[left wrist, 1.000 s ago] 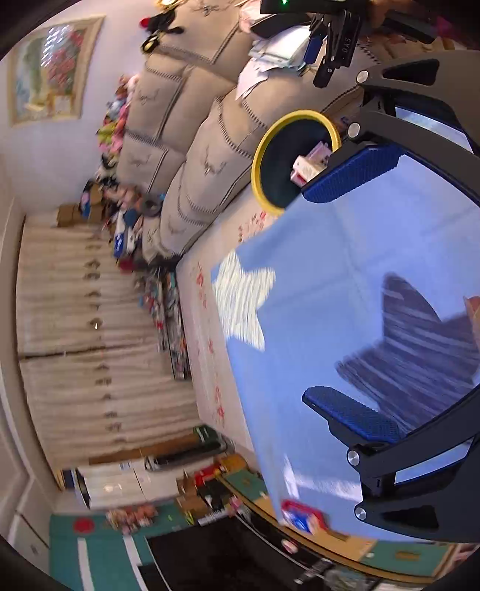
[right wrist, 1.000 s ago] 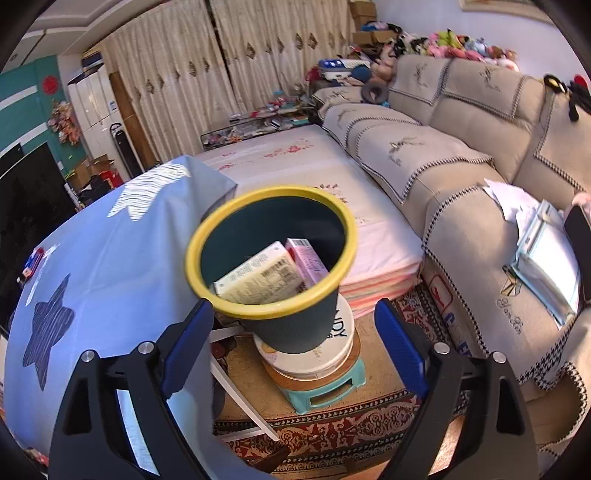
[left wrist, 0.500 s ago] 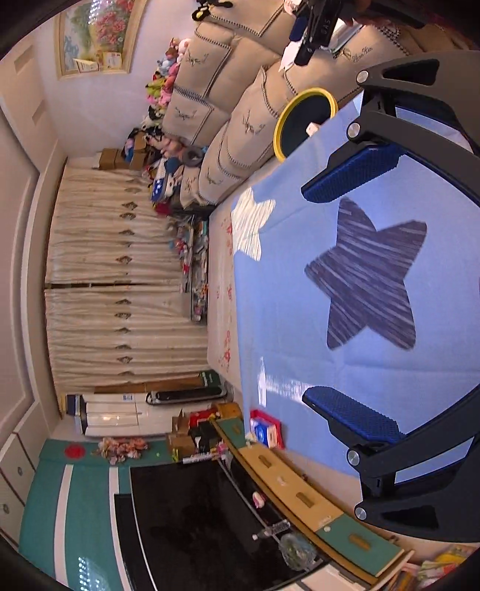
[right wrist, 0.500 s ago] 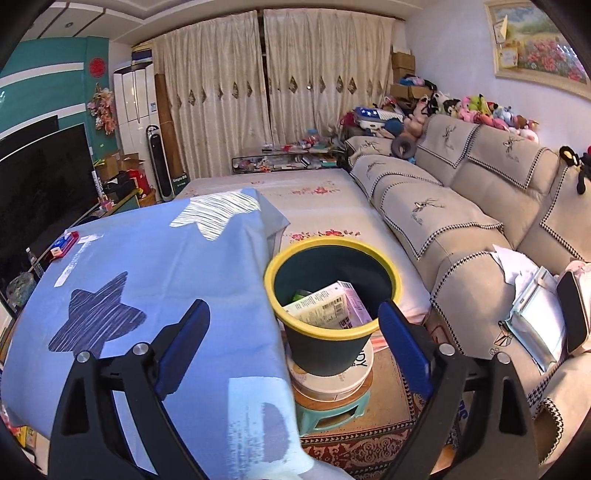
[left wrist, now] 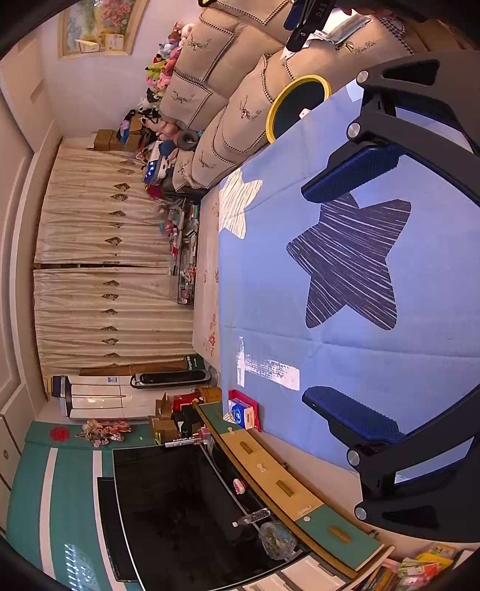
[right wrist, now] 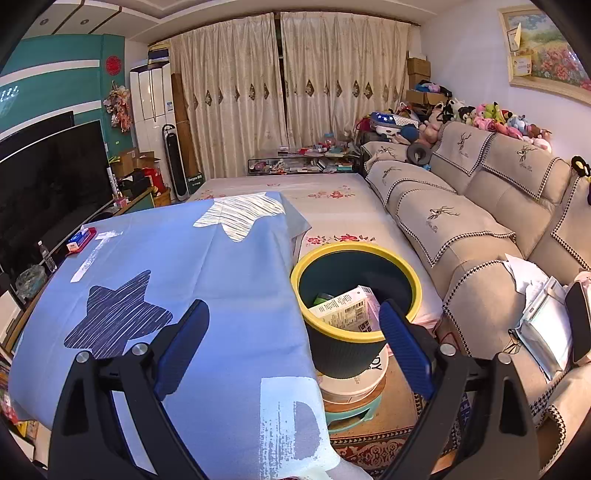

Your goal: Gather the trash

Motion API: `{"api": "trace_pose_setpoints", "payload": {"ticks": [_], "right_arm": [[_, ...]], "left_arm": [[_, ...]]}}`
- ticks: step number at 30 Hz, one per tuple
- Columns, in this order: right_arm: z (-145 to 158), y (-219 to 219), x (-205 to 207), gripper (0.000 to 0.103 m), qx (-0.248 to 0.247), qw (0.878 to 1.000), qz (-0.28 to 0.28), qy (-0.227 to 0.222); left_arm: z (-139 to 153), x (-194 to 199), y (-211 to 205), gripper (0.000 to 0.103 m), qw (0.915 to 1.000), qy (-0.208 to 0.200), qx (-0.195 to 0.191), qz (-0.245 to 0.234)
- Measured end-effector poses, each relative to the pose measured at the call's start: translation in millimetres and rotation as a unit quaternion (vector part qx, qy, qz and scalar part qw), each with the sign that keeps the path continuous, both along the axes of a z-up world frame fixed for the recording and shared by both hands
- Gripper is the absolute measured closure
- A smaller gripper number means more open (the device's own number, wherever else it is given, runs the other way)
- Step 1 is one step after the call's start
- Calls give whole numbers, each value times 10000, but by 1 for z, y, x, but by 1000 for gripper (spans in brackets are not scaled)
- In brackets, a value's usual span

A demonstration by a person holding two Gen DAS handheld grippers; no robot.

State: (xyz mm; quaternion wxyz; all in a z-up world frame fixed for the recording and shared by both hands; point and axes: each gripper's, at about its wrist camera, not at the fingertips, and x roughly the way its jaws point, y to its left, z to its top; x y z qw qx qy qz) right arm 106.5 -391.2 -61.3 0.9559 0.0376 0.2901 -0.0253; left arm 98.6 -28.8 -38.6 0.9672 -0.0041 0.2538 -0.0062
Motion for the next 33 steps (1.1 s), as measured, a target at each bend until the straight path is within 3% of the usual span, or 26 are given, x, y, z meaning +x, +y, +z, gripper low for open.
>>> {"api": "trace_pose_setpoints", "payload": {"ticks": [33], "right_arm": [[-1,-6,-2,15,68,10000,-1,-38]], "left_arm": [[0,3,-11,5,9997,98,27,-208]]}}
